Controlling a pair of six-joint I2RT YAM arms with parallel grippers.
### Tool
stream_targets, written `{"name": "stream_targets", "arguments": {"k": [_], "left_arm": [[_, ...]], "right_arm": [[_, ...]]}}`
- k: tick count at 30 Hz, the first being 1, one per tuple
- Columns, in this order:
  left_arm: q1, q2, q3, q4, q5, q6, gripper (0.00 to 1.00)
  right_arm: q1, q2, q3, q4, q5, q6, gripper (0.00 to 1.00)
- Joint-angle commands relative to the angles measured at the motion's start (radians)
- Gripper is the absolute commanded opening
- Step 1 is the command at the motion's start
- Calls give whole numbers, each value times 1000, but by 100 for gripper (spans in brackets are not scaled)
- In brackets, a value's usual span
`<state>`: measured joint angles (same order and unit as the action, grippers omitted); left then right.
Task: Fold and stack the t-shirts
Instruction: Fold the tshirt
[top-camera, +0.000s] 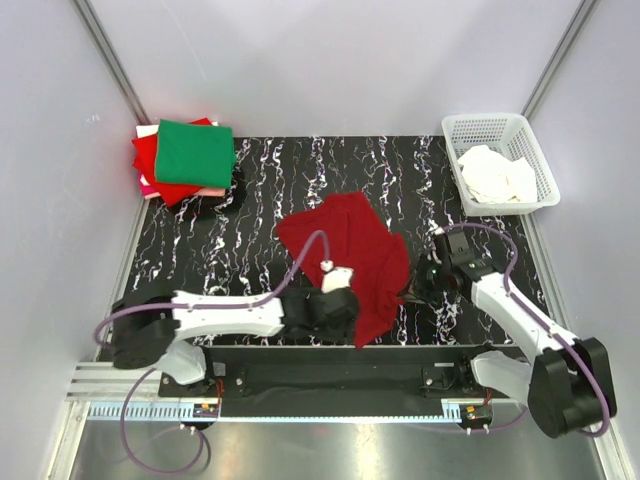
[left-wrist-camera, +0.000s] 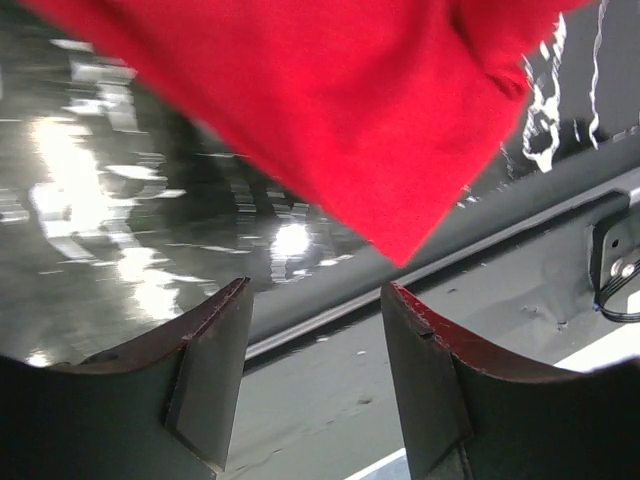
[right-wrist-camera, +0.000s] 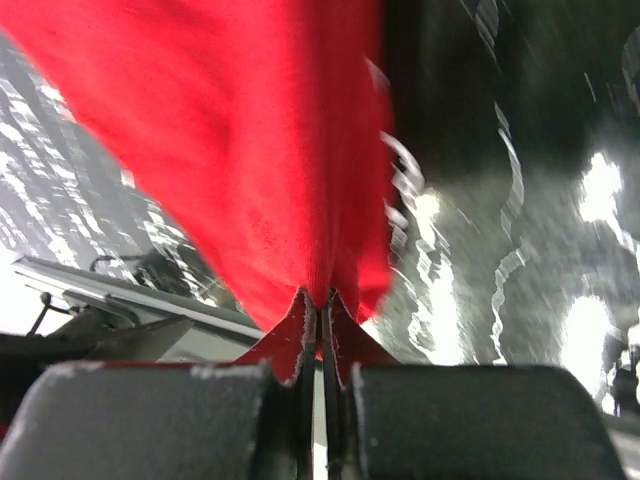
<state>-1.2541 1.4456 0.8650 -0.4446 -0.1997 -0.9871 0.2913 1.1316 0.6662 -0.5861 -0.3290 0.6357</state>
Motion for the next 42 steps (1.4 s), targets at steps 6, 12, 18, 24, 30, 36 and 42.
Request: {"name": "stream_targets", "arguments": {"k": [6, 12, 18, 24, 30, 36, 42], "left_arm": [[-110, 183, 218, -51, -122, -41, 59], [-117, 185, 210, -160, -156, -128, 60], [-122, 50, 15, -131, -156, -240, 61], [-128, 35, -71, 58, -72, -262, 61], [-139, 18, -83, 118, -81, -269, 57], [-149, -13, -138, 176, -89, -297, 57], [-128, 59, -158, 291, -50, -280, 60]], "right_arm": [[-6, -145, -122, 11, 56, 98, 0], [-6, -141, -97, -17, 56, 81, 0], [-4, -159, -180, 57, -48, 114, 0], [-4, -136, -206, 72, -44, 99, 0], [-4, -130, -182, 55, -36, 85, 0], [-4, -124, -191, 71, -42, 90, 0], [-4, -122, -192, 78, -47, 90, 0]]}}
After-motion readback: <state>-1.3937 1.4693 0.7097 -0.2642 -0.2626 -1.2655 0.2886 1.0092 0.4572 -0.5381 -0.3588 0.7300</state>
